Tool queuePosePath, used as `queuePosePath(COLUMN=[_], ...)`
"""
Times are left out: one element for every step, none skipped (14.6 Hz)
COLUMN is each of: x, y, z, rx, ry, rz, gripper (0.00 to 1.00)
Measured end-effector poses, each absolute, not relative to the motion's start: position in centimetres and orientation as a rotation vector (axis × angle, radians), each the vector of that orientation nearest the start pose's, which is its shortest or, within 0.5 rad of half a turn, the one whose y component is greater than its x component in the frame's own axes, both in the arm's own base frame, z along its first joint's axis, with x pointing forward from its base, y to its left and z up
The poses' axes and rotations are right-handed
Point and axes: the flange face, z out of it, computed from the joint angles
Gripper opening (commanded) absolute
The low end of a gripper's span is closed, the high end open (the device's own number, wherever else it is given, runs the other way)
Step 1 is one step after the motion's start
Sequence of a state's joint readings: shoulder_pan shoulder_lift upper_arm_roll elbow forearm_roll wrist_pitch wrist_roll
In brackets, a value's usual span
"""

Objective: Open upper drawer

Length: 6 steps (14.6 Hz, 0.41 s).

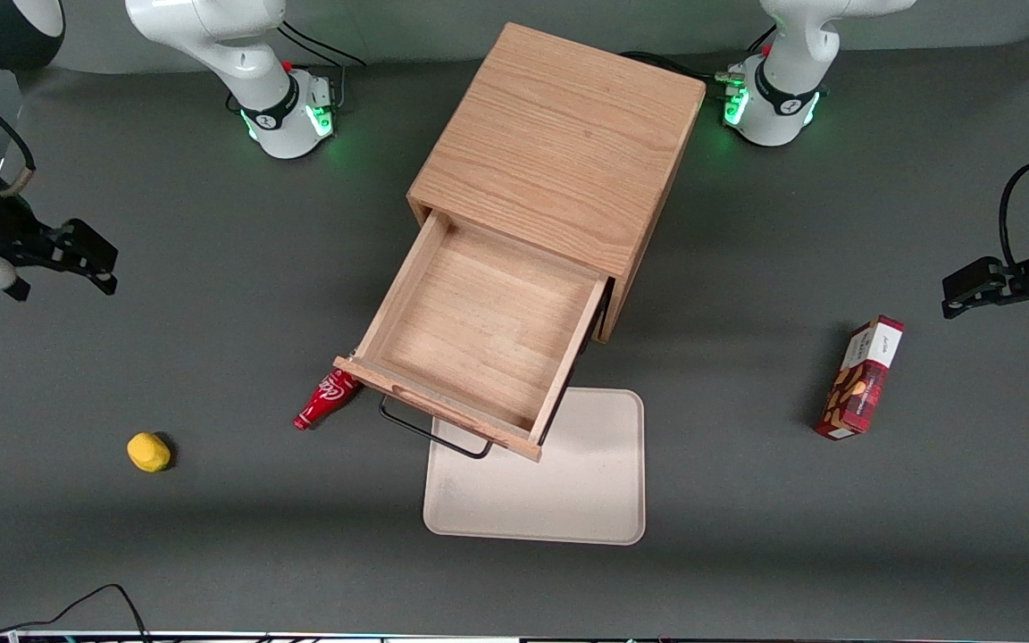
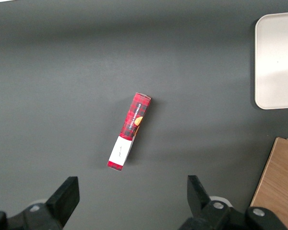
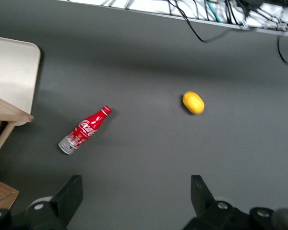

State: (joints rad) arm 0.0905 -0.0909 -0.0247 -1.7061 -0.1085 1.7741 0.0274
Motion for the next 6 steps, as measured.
queuePosePath(x=[53.2, 52.4, 52.1, 52.0, 52.1, 52.4], y=[1.9, 1.2, 0.3, -0.8, -1.7, -2.3], z=[62.7, 62.6, 62.7, 62.8, 62.7, 62.3], rx=[-3.226, -3.223, -3.218, -3.209, -3.195, -3.184], ry=[-0.045, -0.011, 0.024, 0.066, 0.104, 0.131], rz=[-0.264, -0.263, -0.262, -0.260, -0.249, -0.233], gripper=[1.00, 1.00, 1.00, 1.00, 1.00, 1.00])
